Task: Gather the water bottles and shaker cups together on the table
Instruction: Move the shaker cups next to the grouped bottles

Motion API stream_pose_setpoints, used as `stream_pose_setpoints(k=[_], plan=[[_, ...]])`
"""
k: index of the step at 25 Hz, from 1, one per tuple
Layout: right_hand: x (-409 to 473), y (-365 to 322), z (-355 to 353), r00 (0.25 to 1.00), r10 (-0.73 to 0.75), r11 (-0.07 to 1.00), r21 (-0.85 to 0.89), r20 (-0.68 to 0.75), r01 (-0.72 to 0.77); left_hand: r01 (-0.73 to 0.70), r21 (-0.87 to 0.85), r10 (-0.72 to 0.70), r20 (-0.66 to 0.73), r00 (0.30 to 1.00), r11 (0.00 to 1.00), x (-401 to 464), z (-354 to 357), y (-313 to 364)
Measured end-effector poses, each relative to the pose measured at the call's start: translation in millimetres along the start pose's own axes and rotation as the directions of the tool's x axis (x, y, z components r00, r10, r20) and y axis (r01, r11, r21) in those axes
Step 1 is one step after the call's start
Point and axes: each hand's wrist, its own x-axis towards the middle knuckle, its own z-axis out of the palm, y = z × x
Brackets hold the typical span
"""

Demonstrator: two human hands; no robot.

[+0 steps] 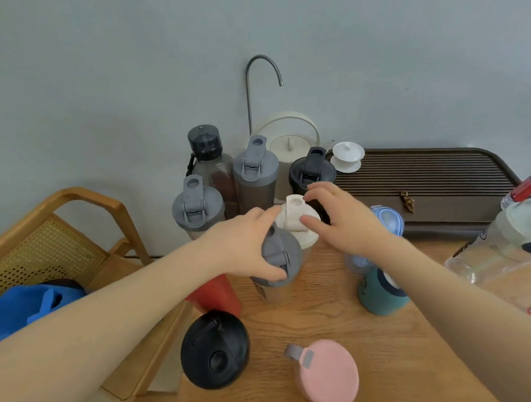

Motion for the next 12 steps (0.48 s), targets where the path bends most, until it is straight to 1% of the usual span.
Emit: stream_pose_setpoints(k=[1,3,4,6,8,12], plan=[[7.7,8.6,-0.7,0.999,-0.01,0.997,-0.082,0.046,0.014,0.013,0.064,-0.012,-0.012,1.0,0.998,-0.3,6.5,6.5],[22.4,13.2,7.8,0.975,-0.079,0.968,-0.219,0.206,0.125,0.039,0.181,-0.032,-0.041,0.999,0.983,-0.4,18.3,16.8],[28.6,11.1,13.6,0.957,-0.097,0.947,-0.271,0.274,0.174,0.053,0.208,-0.043,-0.053,0.998,0.977,-0.3,22.3,19.6],[37.2,7.1,22.3,0.929,-0.091,0.907,-0.357,0.358,0.226,0.078,0.222,-0.064,-0.068,0.996,0.972,0.3,24.3,19.5],[38.5,4.8,27.4,0.925,-0.044,0.899,-0.39,0.377,0.201,0.086,0.26,-0.07,-0.07,0.995,0.962,3.1,20.9,15.4],[23.9,1.5,35.4,0.96,0.015,0.877,-0.466,0.278,0.121,0.094,0.398,-0.083,-0.045,0.996,0.913,13.6,12.0,10.5]])
